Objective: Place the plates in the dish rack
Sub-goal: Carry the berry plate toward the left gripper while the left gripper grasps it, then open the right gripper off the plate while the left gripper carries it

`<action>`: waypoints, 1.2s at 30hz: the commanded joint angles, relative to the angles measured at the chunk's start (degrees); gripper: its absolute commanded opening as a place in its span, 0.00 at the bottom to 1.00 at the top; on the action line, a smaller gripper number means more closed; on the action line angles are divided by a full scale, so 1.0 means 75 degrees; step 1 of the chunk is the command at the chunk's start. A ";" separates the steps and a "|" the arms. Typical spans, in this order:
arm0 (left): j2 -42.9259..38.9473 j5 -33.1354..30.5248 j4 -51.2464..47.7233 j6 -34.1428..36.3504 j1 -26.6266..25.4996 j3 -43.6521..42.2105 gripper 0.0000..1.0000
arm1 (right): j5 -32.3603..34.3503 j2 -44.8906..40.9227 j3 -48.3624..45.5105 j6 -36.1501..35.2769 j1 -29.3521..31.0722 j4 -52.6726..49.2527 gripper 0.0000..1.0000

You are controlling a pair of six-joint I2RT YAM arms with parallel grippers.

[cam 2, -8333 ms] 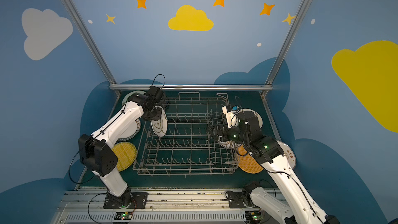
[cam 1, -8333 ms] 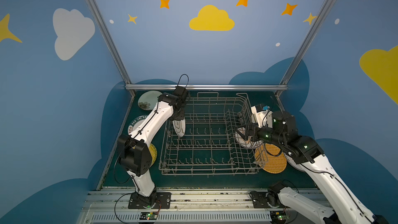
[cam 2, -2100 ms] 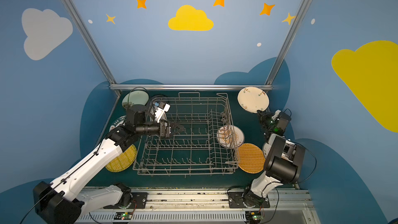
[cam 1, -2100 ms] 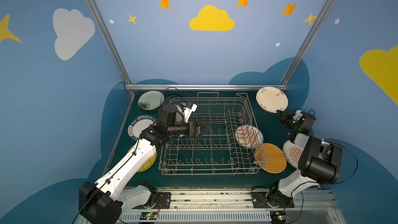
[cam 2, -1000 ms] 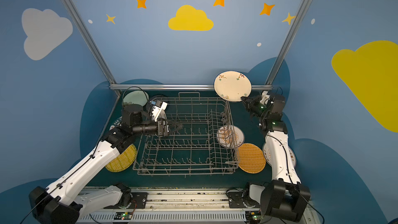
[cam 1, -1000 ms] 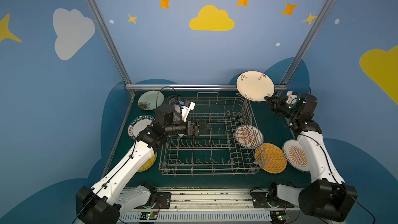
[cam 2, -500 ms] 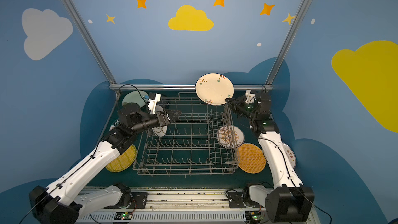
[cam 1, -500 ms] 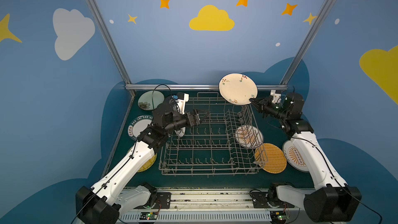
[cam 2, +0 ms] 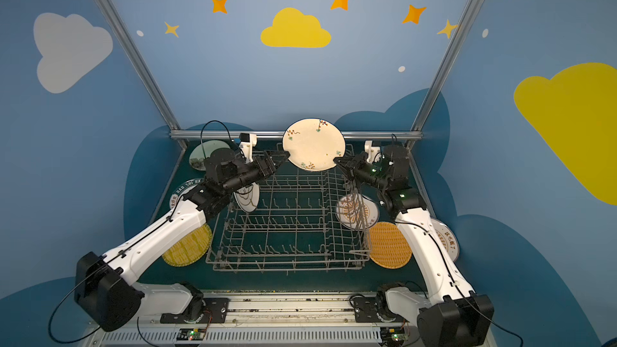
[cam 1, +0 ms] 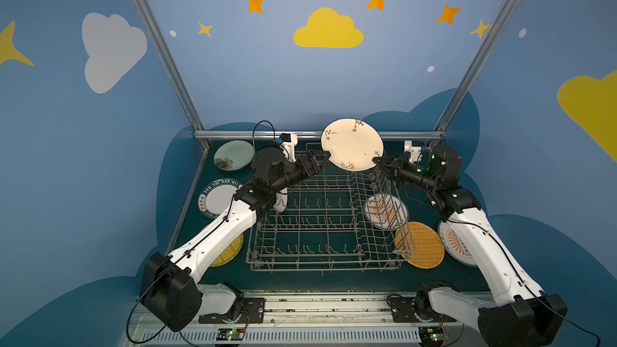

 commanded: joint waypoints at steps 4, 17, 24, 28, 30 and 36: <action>0.0379 -0.0190 0.0385 -0.0489 -0.0182 0.0536 0.73 | -0.0273 -0.0402 0.0045 -0.0060 0.0072 0.1015 0.00; 0.0855 -0.0231 0.0524 -0.1029 -0.0278 0.0793 0.43 | -0.0318 -0.0474 -0.0158 -0.0063 0.0124 0.1016 0.00; 0.1053 -0.0206 0.0690 -0.1314 -0.0324 0.0870 0.35 | -0.0313 -0.0418 -0.0169 -0.0133 0.0212 0.0994 0.00; 0.1007 -0.0347 0.0581 -0.1375 -0.0333 0.0882 0.25 | -0.0300 -0.0393 -0.0175 -0.0209 0.0268 0.0928 0.00; 0.0931 -0.0435 0.0506 -0.1410 -0.0336 0.0860 0.19 | -0.0296 -0.0391 -0.0185 -0.0257 0.0312 0.0895 0.00; 0.0494 -0.0800 0.0399 -0.1678 -0.0336 0.0578 0.04 | -0.0381 -0.0301 -0.0112 -0.0798 0.0573 0.0741 0.00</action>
